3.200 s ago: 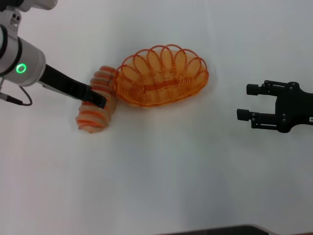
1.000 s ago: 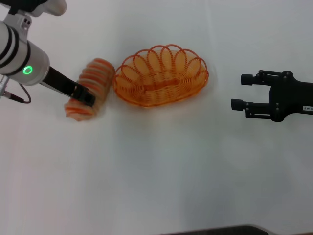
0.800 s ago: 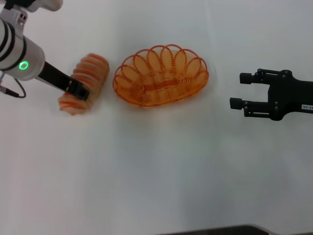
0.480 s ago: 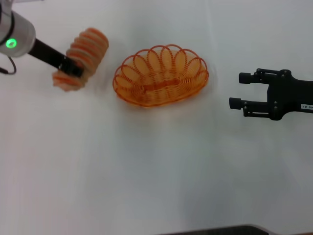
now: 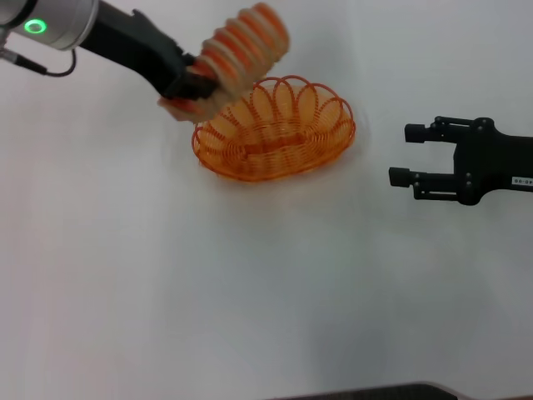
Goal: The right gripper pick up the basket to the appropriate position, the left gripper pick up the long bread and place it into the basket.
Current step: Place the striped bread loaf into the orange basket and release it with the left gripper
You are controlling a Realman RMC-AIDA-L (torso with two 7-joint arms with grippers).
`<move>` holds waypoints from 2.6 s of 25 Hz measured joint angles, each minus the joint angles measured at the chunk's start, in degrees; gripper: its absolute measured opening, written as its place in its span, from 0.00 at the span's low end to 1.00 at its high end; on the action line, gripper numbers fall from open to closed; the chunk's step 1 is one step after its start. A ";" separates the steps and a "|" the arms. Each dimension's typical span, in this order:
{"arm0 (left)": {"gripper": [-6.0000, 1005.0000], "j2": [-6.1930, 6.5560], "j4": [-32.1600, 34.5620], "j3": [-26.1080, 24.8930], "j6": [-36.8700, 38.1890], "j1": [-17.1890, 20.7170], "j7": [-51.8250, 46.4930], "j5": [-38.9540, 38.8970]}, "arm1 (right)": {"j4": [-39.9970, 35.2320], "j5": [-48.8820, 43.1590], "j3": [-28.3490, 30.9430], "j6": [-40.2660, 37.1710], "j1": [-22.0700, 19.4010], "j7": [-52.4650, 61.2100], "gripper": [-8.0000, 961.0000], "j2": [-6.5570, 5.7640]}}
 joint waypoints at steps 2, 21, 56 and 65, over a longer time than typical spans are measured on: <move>0.36 -0.32 0.52 0.44 0.39 -0.21 2.53 -1.50 | 0.00 -0.07 -0.35 -0.08 0.04 0.00 0.81 -0.06; 0.23 -0.93 -2.72 11.34 -2.20 -0.47 6.52 -2.35 | -0.21 -4.37 -0.99 -0.07 -0.58 -0.70 0.80 0.12; 0.82 -0.87 0.37 13.44 -9.85 10.29 4.40 -13.80 | -0.01 -4.04 1.00 -0.21 -0.35 -0.11 0.76 0.24; 0.89 -0.68 0.02 1.42 1.97 18.01 13.18 -21.16 | 0.00 -4.05 2.62 -0.34 -0.14 -0.09 0.77 -0.05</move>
